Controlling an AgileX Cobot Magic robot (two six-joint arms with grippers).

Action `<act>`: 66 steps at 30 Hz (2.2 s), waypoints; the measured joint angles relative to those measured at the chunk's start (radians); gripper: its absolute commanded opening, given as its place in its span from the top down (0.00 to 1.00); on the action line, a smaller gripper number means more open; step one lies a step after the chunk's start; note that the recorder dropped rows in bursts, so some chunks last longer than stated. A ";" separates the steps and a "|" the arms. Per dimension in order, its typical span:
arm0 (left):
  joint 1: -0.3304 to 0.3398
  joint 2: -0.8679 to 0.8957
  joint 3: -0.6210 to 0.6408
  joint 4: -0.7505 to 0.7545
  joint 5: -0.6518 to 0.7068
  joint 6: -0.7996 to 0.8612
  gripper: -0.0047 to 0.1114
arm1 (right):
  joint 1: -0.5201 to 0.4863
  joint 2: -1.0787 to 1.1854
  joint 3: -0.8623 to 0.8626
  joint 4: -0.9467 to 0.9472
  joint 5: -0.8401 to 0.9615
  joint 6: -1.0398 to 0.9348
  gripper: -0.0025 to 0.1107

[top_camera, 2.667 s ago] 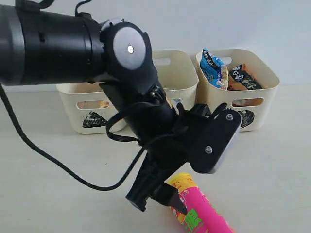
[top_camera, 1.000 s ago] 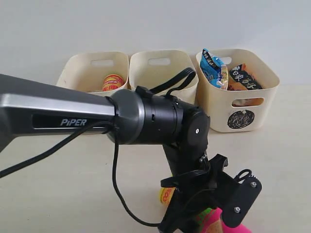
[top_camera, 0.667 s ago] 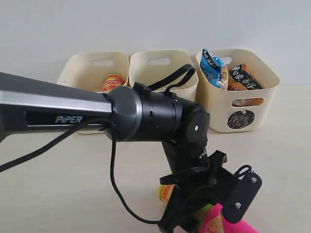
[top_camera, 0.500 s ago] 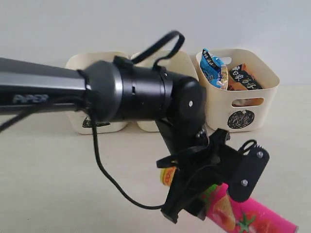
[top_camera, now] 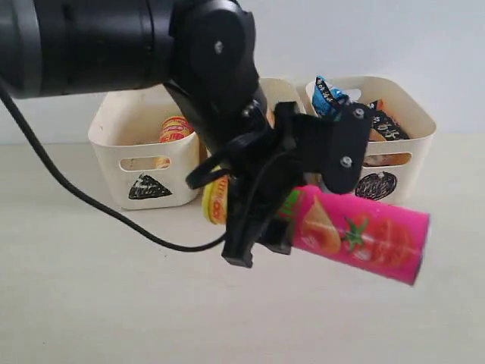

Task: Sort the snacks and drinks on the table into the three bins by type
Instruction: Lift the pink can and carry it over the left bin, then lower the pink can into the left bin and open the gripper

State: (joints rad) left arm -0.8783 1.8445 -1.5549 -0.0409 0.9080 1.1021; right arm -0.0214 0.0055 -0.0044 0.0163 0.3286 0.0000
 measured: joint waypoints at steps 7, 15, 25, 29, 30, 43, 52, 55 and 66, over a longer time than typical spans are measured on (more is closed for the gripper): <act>0.133 -0.031 0.000 0.014 0.008 -0.134 0.92 | 0.000 0.000 0.000 0.000 0.000 0.000 0.98; 0.312 -0.038 0.000 0.024 -0.001 -0.307 0.92 | 0.000 0.000 0.000 0.000 0.000 0.000 0.98; 0.470 -0.038 0.000 0.027 -0.186 -0.593 0.92 | 0.000 0.000 0.000 0.000 0.000 0.000 0.98; 0.527 -0.038 0.000 0.027 -0.327 -0.746 0.92 | 0.000 0.000 0.000 0.000 0.000 0.000 0.98; 0.542 -0.038 0.000 0.027 -0.387 -0.800 0.92 | 0.000 0.000 0.000 0.000 0.000 0.000 0.98; 0.598 0.145 0.000 0.027 -0.726 -1.133 0.92 | 0.000 0.000 0.000 0.000 0.000 0.000 0.98; 0.629 0.192 0.000 0.027 -0.739 -1.187 0.86 | 0.000 0.000 0.000 0.000 0.000 0.000 0.98; 0.633 0.192 0.000 0.027 -0.739 -1.188 0.69 | 0.000 0.000 0.000 0.000 0.000 0.000 0.98; 0.637 0.192 0.000 0.027 -0.744 -1.189 0.29 | 0.000 0.000 0.000 0.000 0.000 0.000 0.98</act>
State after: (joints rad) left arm -0.2412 2.0370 -1.5549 -0.0143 0.1637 -0.0872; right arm -0.0214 0.0055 -0.0044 0.0163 0.3286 0.0000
